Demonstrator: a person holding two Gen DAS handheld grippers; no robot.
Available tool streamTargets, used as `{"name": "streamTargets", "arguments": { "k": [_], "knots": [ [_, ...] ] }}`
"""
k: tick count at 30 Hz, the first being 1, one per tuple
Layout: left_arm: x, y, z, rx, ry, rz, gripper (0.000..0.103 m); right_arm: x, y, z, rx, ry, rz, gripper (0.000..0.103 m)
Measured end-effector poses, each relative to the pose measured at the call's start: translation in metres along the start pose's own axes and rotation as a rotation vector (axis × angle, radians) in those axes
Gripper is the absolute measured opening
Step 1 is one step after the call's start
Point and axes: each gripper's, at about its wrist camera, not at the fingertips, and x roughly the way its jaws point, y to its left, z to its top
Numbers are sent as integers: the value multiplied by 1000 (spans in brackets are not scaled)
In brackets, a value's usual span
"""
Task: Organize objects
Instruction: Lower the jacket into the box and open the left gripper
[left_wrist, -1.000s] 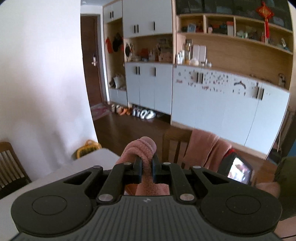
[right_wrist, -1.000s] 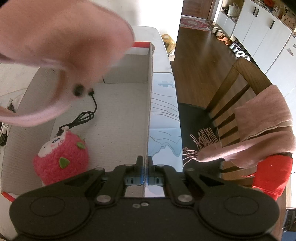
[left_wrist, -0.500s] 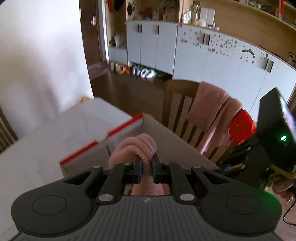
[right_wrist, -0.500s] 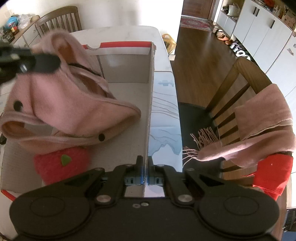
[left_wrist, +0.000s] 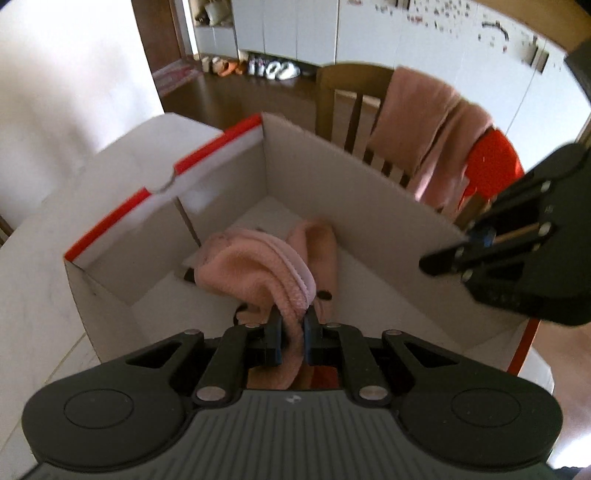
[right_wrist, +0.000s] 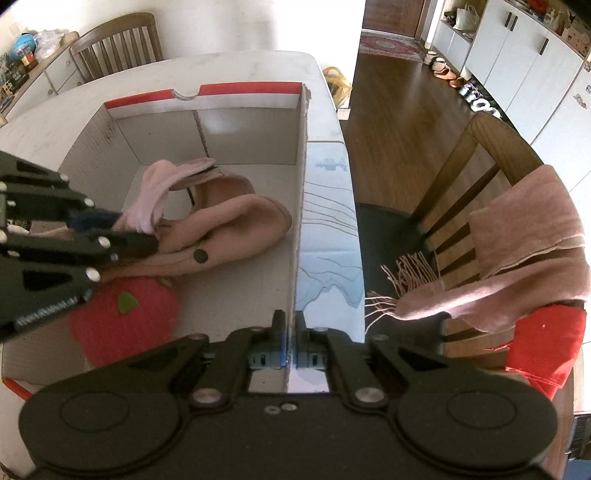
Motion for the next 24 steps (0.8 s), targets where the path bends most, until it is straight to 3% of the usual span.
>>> {"name": "streamTargets", "arguments": {
  "k": [7,10,12,24],
  "knots": [
    [-6,2,-2,-7,-13,22,17,1,0,-1,0,1,1,1],
    [-12,3,-2,-15,-30,14,39,1,-1,-1,1,1,2,2],
    [-18,3,-4,-16,-52,14,66,0,-2,-1,0,1,2,2],
    [-83,17,-12,-71,-172,-13,67,0,-1,-1,-9,3,-2,2]
  ]
}}
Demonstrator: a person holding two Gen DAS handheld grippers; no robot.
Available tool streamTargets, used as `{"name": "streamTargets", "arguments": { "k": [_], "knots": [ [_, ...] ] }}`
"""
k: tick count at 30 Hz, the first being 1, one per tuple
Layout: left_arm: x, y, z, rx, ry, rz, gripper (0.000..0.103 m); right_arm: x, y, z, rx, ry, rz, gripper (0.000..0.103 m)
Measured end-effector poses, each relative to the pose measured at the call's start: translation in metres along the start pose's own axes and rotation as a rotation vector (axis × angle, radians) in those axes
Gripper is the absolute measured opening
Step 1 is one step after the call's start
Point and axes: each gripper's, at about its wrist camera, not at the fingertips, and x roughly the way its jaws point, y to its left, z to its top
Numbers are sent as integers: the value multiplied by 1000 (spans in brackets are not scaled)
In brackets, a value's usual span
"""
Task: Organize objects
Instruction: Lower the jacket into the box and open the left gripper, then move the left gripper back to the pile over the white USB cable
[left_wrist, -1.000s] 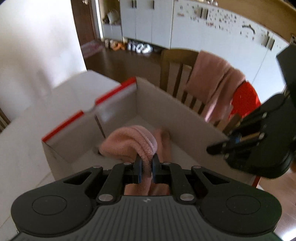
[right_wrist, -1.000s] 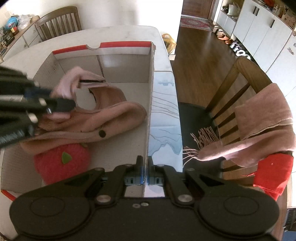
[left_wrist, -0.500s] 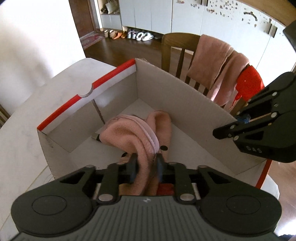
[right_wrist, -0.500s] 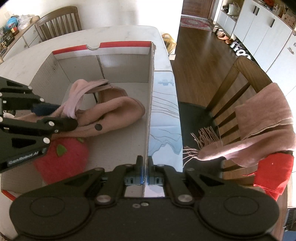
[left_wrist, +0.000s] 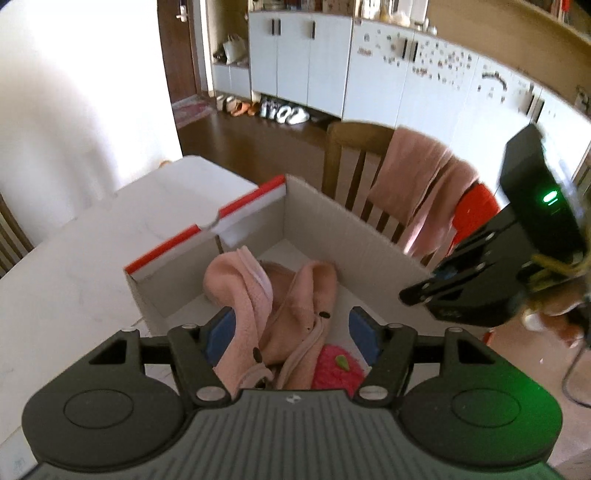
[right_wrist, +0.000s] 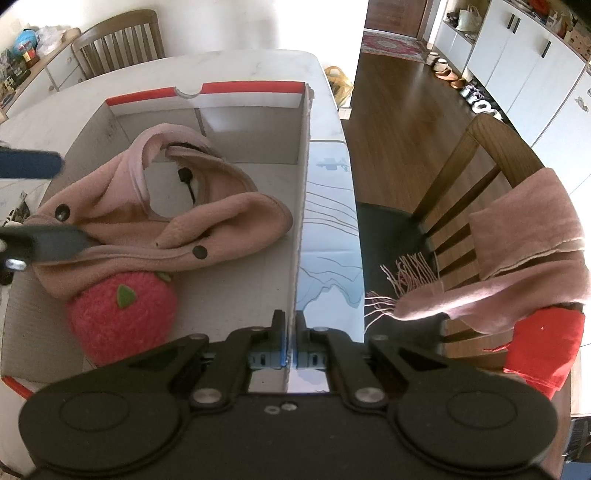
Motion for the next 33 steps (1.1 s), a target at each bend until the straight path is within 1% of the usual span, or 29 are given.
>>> {"name": "streamTargets", "arguments": {
  "k": [6,11,12,15,17,23,25,29,31,33],
  "knots": [
    [-50,16,-4,-16,-72,14,69,0,1,0,-4,2,-3,2],
    [-86,46,-20,-92,-101,27,74,0,-1,0,1,4,-1,2],
    [-92,52,-24,-104,-103,34,74,-1,-1,0,1,4,0,2],
    [-110,69,-41,-133,-106,89,75,0,-1,-1,0,5,0,2],
    [-120,82,-55,-169,-97,136,75,0,-1,-1,-2,5,-1,2],
    [-142,127,-100,-319,-77,226,78,1,0,-1,-14,8,-5,2],
    [-144,140,-116,-353,-59,275,78,1,0,-1,-14,10,-5,2],
    [-141,163,-148,-429,-15,343,78,1,0,0,-14,11,-8,2],
    [-136,169,-162,-437,18,378,78,1,0,0,-14,12,-10,2],
    [-126,167,-172,-407,48,394,78,1,1,0,-16,14,-14,2]
  ]
}}
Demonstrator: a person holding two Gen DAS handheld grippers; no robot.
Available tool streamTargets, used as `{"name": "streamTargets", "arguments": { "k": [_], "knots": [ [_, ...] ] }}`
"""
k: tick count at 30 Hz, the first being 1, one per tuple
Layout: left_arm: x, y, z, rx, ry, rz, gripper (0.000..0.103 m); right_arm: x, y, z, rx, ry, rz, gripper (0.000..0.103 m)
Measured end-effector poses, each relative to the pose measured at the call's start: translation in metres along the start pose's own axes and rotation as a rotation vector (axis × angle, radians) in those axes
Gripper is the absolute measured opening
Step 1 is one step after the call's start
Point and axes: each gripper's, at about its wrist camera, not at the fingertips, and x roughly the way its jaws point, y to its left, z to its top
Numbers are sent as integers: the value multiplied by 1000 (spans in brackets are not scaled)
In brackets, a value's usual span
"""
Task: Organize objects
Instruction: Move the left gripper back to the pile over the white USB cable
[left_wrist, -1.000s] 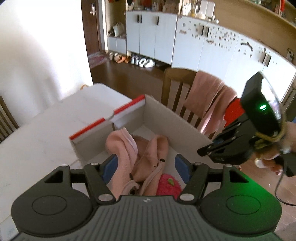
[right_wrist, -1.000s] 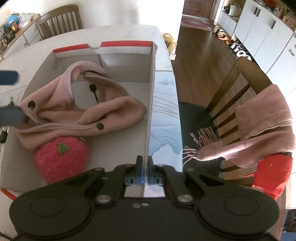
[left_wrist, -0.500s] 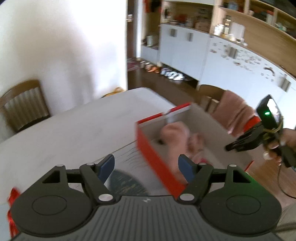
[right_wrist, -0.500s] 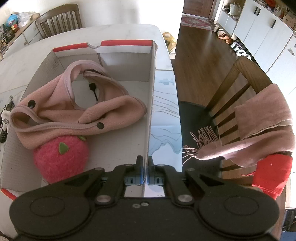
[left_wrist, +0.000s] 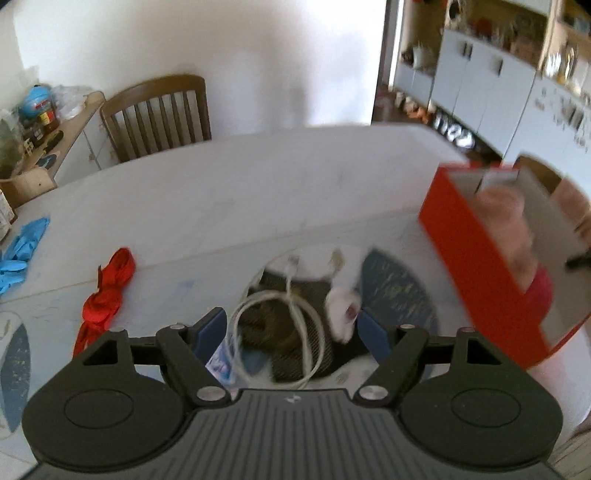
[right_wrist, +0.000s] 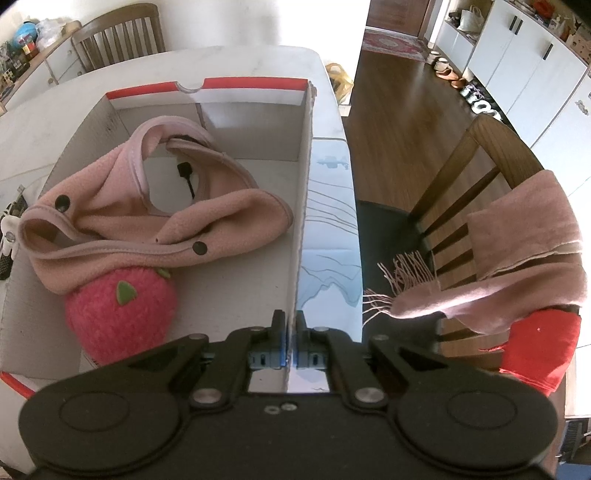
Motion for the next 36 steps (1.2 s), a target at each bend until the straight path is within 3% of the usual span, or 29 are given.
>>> {"name": "streamTargets", "arguments": {
  "k": [6,20,25,30,36],
  "knots": [
    [36,-11,-27,43,85,-28,78,0,1,0,-3,5,-8,2],
    [89,-25,-56,87,166,-50,77,0,3,0,-7,8,-17,2],
    [93,-27,-56,105,162,-39,64,0,3,0,-8,8,-17,3],
    [100,-28,-54,126,183,-34,43,0,3,0,-8,8,-16,3],
    [105,-32,-55,147,201,-28,38,0,3,0,-7,8,-17,3]
  ]
}}
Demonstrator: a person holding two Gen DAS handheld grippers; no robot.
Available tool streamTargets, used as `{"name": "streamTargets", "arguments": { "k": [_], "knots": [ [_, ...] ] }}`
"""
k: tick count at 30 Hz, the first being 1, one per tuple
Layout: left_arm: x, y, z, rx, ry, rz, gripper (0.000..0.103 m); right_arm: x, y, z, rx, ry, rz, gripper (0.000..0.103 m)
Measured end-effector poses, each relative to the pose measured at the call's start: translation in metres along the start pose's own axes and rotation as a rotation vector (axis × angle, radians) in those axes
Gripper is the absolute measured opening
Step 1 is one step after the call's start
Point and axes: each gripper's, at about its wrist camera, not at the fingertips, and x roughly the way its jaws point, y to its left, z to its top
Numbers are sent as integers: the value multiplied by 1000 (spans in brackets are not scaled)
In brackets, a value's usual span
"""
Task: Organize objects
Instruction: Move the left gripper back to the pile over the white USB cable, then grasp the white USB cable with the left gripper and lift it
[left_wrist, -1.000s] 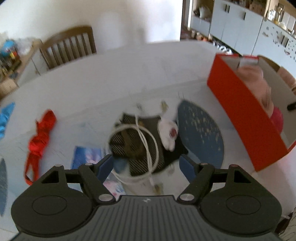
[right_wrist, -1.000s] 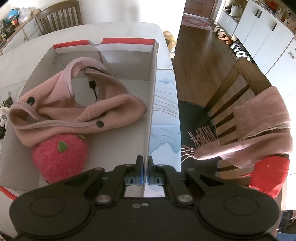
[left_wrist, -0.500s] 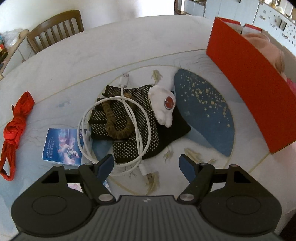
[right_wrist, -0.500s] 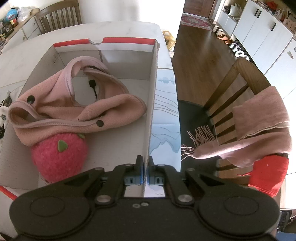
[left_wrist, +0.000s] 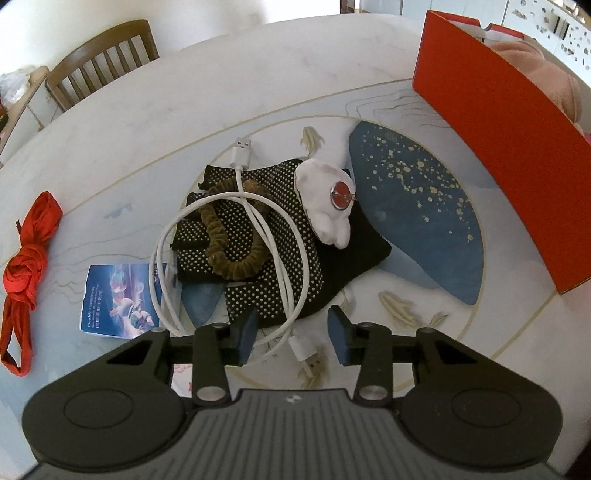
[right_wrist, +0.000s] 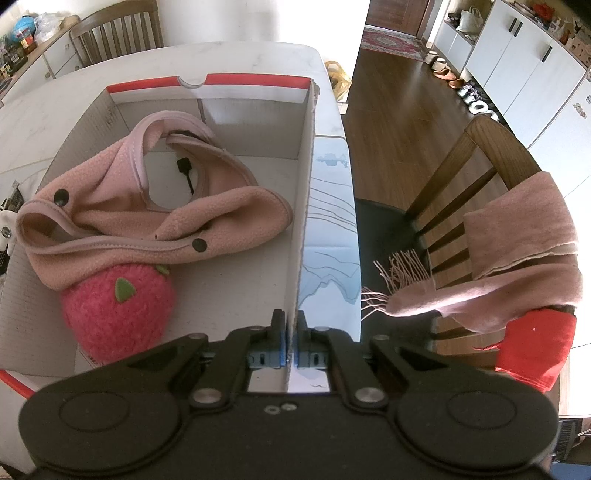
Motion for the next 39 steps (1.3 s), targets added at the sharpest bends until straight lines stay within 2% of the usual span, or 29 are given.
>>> {"name": "streamTargets", "arguments": {
  "k": [4,7,12,18,23,26,32,39],
  "knots": [
    [1,-1,2,2,3,-3,31,0,0,0,1,0,0,3],
    [0,-1,2,0,6,-8,19,0,0,0,0,0,0,3],
    [-2,1,1,-39,8,-17,12,0,0,0,1,0,0,3],
    [-16,4,1,-99,-16,-26,9,0,0,-1,2,0,0,3],
    [-38,18,4,-243,-54,-104,8,1,0,-1,3,-1,1,3],
    [-51,21,6,-292,-79,-133,8,1,0,-1,3,-1,0,3],
    [-73,15,13,-288,-122,-151,2,1,0,-1,3,-1,1,3],
    [-94,7,22,-295,-172,-202,2,1,0,-1,4,-2,2,3]
  ]
}}
